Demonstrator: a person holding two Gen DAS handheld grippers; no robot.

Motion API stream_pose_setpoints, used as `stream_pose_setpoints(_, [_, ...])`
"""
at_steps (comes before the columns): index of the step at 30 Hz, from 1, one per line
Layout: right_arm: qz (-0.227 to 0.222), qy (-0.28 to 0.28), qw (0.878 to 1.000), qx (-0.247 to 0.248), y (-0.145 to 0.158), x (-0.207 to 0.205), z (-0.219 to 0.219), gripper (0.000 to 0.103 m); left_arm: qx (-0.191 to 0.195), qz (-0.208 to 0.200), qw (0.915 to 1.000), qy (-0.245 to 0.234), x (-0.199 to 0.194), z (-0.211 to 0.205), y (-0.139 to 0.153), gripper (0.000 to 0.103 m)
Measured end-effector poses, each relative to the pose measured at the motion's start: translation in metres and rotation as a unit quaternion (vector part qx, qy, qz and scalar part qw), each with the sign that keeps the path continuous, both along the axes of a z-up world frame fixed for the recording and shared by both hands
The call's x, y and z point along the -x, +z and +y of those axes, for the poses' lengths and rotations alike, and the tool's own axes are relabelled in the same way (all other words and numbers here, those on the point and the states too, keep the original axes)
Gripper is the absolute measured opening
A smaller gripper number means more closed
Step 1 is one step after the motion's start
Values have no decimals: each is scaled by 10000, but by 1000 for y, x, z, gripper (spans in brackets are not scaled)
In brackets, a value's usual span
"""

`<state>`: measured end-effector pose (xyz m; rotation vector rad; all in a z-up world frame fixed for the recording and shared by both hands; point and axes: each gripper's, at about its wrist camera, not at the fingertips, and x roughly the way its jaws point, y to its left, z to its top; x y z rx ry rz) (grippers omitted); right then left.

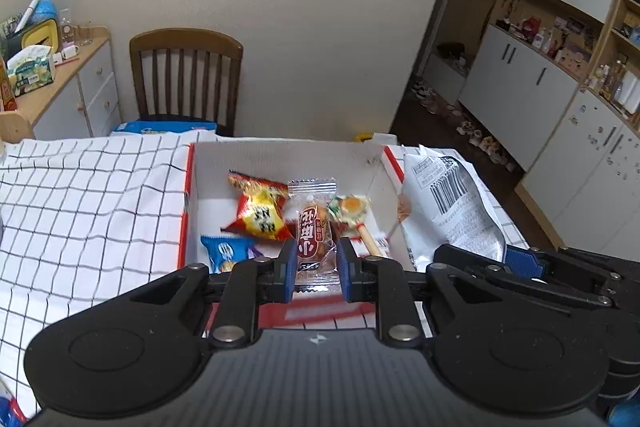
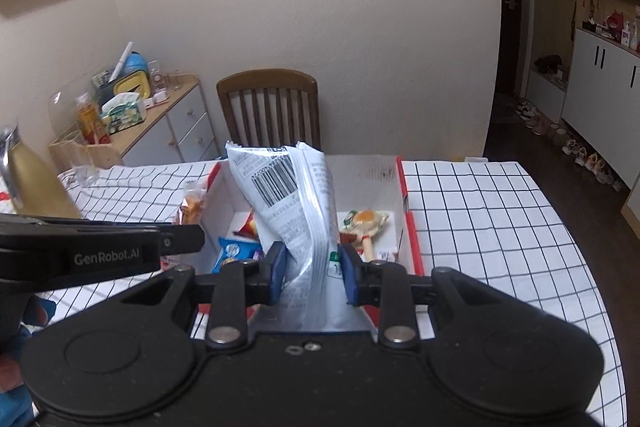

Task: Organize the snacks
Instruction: 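Carry the wrapped candy and silver packet over the red box with both tools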

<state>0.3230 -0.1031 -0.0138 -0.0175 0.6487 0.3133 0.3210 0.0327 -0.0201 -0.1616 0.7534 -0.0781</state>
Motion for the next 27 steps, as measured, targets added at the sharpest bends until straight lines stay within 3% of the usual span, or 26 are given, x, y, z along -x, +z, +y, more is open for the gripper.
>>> stream_pose_setpoints(14, [68, -80, 9999, 122, -8, -71, 13, 28, -265, 221, 9993, 161, -72, 7, -15, 20])
stream_pose_setpoints(27, [730, -294, 9953, 559, -59, -123, 18, 28, -357, 868, 9952, 276, -117, 23, -57, 20])
